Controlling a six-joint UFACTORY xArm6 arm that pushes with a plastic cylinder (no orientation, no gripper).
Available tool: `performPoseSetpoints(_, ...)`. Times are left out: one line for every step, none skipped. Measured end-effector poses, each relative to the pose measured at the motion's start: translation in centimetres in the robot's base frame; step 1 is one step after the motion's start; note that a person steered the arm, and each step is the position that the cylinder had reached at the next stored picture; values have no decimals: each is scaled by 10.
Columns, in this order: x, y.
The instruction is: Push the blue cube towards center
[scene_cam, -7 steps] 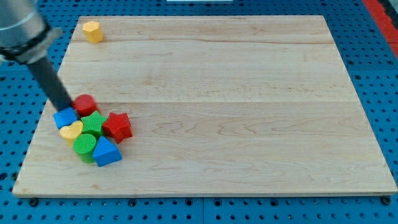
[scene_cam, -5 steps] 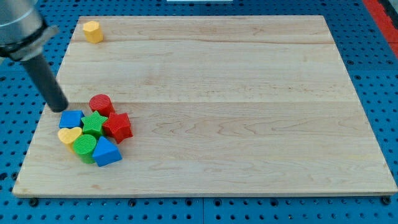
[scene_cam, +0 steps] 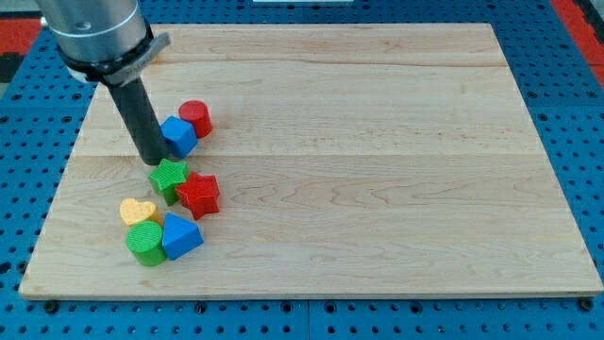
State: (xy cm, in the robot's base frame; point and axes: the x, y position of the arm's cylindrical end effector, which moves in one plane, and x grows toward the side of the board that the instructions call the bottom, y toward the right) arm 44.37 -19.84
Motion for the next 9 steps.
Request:
performPoseSetpoints(-20,5)
performPoseSetpoints(-58,83)
performPoseSetpoints(-55,150)
performPoseSetpoints(-46,74)
performPoseSetpoints(-44,38)
performPoseSetpoints(-17,99)
performPoseSetpoints(-2,216)
performPoseSetpoints(-10,154)
performPoseSetpoints(-25,105)
